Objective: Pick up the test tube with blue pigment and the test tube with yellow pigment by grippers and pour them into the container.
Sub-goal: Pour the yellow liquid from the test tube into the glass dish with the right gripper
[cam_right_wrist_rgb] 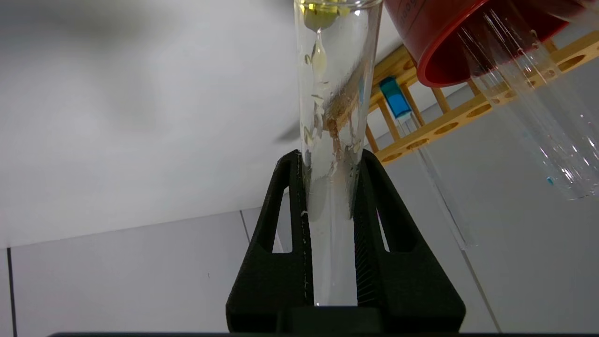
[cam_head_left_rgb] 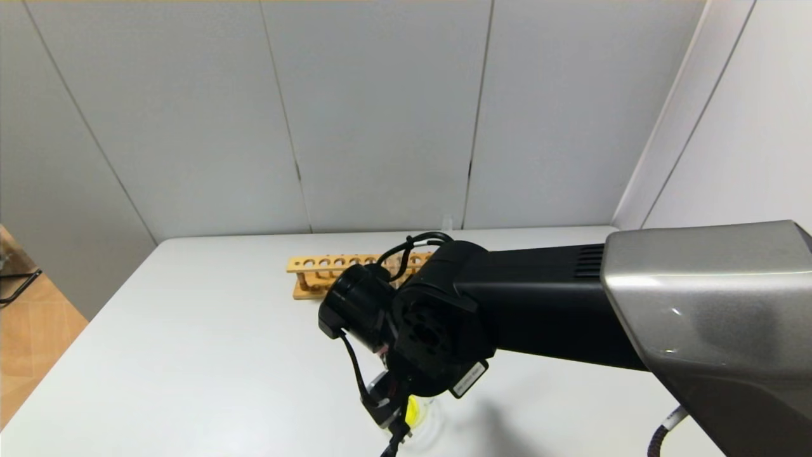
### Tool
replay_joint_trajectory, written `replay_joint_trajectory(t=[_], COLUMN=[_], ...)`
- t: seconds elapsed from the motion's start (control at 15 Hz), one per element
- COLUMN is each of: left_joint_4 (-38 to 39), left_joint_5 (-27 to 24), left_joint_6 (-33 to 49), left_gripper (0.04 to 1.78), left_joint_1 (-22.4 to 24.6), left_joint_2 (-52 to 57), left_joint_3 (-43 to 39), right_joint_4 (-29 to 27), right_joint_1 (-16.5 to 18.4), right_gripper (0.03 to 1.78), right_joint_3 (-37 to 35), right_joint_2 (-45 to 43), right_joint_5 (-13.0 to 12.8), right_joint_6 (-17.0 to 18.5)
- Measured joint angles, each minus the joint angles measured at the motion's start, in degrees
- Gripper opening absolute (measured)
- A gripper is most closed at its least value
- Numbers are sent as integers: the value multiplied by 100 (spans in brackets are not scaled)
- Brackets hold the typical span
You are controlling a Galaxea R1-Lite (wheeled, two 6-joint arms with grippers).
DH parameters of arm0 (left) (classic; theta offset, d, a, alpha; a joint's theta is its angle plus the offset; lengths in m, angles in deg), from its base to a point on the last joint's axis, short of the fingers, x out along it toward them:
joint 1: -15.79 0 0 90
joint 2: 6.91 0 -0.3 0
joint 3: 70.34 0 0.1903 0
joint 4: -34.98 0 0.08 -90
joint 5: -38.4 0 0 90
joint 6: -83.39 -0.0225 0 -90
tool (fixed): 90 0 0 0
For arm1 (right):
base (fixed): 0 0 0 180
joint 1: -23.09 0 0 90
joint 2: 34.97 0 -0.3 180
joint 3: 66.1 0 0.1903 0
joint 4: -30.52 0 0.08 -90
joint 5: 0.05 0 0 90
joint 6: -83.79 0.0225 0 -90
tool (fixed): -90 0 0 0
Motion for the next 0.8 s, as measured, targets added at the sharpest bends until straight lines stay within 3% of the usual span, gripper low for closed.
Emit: replay_joint_trajectory(t=[0.27, 0.6, 0.8], left_joint_4=[-2, -2, 0], left_joint_5=[0, 0, 0], left_joint_6=[0, 0, 2], left_gripper=[175, 175, 175], left_joint_1=[0, 0, 0], left_joint_2=[0, 0, 0], left_joint_3=[0, 0, 0], right_joint_4=[-413, -455, -301], right_joint_1=[-46, -59, -37], right_gripper=[34, 34, 34], right_joint_3=[330, 502, 527], right_joint_2=[85, 187, 217], right_joint_5=[-221, -240, -194], right_joint_6=[-11, -44, 108])
